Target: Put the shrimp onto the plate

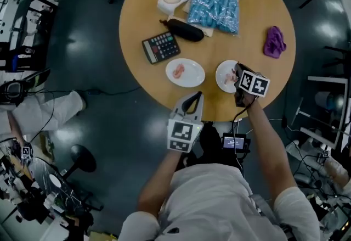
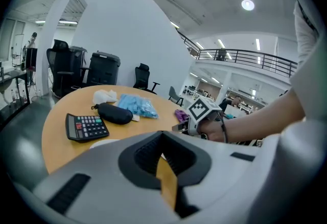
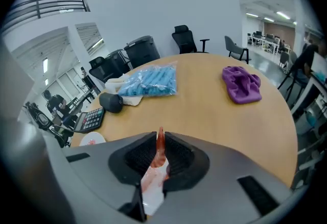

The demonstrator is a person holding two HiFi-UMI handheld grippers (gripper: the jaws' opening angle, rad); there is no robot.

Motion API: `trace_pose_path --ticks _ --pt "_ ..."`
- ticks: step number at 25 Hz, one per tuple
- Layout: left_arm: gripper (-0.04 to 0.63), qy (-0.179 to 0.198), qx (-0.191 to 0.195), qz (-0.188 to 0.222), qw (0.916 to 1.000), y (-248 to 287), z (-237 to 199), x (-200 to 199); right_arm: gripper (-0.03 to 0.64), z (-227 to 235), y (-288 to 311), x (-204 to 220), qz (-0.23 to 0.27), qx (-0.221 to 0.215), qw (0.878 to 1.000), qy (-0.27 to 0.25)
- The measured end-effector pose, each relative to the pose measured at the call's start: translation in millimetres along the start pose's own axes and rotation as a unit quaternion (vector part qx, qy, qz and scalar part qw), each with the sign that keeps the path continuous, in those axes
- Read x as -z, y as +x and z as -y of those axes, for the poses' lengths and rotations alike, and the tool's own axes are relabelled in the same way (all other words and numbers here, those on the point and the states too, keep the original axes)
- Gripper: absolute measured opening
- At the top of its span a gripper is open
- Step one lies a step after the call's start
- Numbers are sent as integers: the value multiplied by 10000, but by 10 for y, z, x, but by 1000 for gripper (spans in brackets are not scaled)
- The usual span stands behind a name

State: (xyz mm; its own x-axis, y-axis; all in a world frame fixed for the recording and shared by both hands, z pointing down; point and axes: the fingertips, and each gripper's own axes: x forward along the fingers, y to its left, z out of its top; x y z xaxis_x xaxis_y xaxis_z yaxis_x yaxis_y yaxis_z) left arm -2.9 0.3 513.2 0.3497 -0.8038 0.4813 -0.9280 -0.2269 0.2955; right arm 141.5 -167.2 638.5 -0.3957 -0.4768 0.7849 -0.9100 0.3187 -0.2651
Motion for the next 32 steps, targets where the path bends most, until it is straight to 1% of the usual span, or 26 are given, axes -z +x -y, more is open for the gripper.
trace_pose_path --ticks 5,12,22,28,32 --pt "8 -28 -7 -54 10000 32 134 87 58 127 245 156 -243 31 9995 -223" --pt "8 -81 -27 -116 9999 -28 182 172 60 102 313 260 -409 50 9987 -309" --pt "8 -143 -114 -81 9998 -79 68 179 61 129 333 282 -446 117 9987 -235" --pt "8 -166 -116 -88 9998 -111 59 183 69 124 328 290 -476 71 9987 -150" --pt "8 -181 -165 12 9997 -189 53 137 69 119 222 241 -369 120 9991 -147"
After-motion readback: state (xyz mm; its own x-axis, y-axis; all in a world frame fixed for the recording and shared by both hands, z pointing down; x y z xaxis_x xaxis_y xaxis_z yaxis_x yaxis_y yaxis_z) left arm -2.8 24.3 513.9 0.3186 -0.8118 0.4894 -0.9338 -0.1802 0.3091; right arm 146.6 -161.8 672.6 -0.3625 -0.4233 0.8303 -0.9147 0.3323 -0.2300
